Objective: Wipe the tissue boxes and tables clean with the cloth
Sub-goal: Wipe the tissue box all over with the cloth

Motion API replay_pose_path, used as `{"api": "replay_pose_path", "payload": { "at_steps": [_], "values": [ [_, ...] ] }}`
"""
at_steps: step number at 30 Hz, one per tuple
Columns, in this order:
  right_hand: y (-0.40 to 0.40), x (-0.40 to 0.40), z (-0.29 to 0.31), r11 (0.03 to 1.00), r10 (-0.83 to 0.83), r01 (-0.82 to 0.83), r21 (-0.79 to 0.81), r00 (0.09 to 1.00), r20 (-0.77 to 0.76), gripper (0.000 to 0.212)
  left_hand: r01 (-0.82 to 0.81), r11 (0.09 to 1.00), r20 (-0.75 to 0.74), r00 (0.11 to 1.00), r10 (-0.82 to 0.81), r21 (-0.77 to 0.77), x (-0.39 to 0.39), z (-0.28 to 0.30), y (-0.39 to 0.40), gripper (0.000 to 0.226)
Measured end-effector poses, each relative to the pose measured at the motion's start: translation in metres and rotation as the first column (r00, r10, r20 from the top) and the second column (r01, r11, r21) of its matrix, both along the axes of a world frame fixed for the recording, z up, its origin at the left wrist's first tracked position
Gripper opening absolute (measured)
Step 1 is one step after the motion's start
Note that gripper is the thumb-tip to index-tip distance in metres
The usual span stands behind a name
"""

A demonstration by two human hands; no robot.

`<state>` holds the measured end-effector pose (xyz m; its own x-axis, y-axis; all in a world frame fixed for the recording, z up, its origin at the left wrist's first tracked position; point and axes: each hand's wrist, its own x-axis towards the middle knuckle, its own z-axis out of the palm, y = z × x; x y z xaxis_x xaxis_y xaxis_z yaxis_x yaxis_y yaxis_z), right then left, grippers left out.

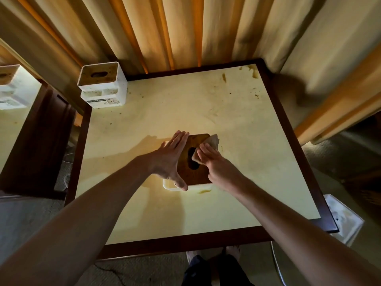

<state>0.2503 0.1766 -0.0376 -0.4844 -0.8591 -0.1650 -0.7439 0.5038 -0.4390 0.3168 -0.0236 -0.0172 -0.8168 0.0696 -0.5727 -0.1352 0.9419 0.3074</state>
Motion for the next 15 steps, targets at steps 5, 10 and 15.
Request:
{"api": "replay_pose_path", "payload": {
  "at_steps": [5,10,15],
  "values": [
    [-0.023,-0.024,-0.002,0.999,0.009,-0.011,-0.045,0.999,-0.044,0.061,-0.036,0.999,-0.028,0.999,0.036,0.011,0.002,-0.002,0.002,0.169],
    [-0.024,-0.018,-0.006,0.998,0.005,-0.008,-0.059,0.999,-0.05,0.06,-0.073,0.997,-0.036,0.997,0.073,0.0,0.003,0.003,0.004,0.169],
    [-0.002,0.002,-0.002,0.999,-0.036,0.036,-0.032,0.999,0.031,0.065,-0.066,0.998,-0.035,0.997,0.066,-0.017,0.003,0.007,0.007,0.167]
  ]
}}
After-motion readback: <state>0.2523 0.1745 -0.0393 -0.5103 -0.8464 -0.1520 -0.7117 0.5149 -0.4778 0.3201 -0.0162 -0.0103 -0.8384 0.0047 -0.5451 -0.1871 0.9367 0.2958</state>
